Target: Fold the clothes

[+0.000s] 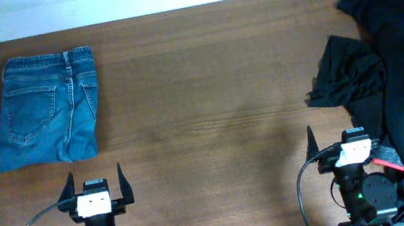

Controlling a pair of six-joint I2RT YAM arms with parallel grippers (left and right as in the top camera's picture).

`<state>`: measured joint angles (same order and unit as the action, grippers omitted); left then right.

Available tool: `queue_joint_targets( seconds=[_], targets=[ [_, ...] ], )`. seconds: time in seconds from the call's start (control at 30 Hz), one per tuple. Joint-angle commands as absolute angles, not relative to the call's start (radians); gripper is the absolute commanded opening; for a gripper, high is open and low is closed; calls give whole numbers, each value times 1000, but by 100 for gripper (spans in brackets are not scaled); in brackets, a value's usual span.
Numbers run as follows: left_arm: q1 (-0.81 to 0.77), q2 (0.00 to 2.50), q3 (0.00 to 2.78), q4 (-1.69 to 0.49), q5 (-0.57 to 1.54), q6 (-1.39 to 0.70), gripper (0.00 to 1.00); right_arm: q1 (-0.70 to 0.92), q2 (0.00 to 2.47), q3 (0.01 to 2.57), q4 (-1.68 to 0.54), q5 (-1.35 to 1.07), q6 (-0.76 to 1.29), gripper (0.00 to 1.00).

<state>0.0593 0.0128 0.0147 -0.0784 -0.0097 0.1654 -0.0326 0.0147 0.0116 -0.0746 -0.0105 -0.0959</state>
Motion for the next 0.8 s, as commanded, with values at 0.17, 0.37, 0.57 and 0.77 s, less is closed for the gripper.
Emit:
queue_joint_targets(
  seconds=[0.17,0.37,0.57,0.77],
  targets=[
    [61,7,13,-33,4,112,99,-27,17,86,-102,14,-12,99],
    [61,35,109,-55,3,102,99,-27,151,286,-260,14,-13,99],
    [61,187,271,-131,-9,102,99,-27,388,538,-447,17,-13,99],
    [61,441,447,-160,-31,103,99,-27,658,809,-652,26,-15,99]
  ],
)
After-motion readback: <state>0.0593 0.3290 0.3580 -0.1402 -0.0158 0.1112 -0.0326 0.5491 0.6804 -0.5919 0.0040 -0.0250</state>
